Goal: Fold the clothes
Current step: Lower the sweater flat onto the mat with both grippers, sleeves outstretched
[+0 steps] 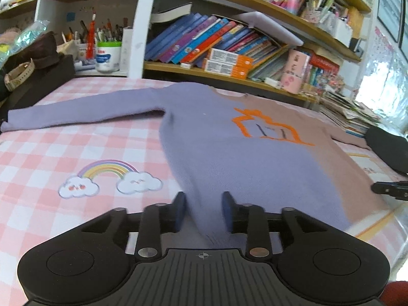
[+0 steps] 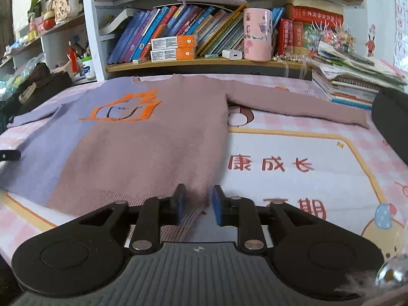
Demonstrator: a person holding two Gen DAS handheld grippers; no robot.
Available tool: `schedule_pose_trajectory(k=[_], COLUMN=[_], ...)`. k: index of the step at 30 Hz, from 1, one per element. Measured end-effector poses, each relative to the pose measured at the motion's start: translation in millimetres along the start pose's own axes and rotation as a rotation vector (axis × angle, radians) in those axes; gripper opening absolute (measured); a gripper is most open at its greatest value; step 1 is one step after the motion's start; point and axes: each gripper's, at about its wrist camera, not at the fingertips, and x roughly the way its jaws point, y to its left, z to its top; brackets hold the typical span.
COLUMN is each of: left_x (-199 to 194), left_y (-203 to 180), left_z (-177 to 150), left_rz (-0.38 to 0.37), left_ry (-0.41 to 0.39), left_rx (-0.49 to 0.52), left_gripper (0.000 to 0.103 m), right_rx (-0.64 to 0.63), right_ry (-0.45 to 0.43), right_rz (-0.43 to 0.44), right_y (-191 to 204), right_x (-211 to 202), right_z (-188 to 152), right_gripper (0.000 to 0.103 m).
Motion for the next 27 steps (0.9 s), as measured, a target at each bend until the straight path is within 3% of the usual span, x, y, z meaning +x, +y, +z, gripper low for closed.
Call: schedule_pose_trajectory(k=[5,7,9,12,27], left_x=[-2,-1,-2,-4,-4], left_y=[-4,-3,3,12,6], left_z=[-2,-2,-2,-2,-3], left_rz=[-0.006,0.000,-0.001,-0.012,-0.012], left_ry=[-0.001,-0.001,-0.002,0.000,0.006], left_rx=[0.009,0.007,0.002,-0.035,-0.012], left_gripper=[0.030,0.014,0.008,0.007,0.007], right_rx=[0.005,0.003,-0.007,-0.026,-0.031], right_ry=[0.001,0.001,0.002,0.004,-0.001], right_rz=[0.017,0.024,0.026,0.038,0.024], right_y=[1,2,5,9,7], right_x=[-1,-1,-2,-4,-6], right_z=[-2,-2,-2,-3,-5], right_gripper=[0.021,0.014,0.012,0.010,0.009])
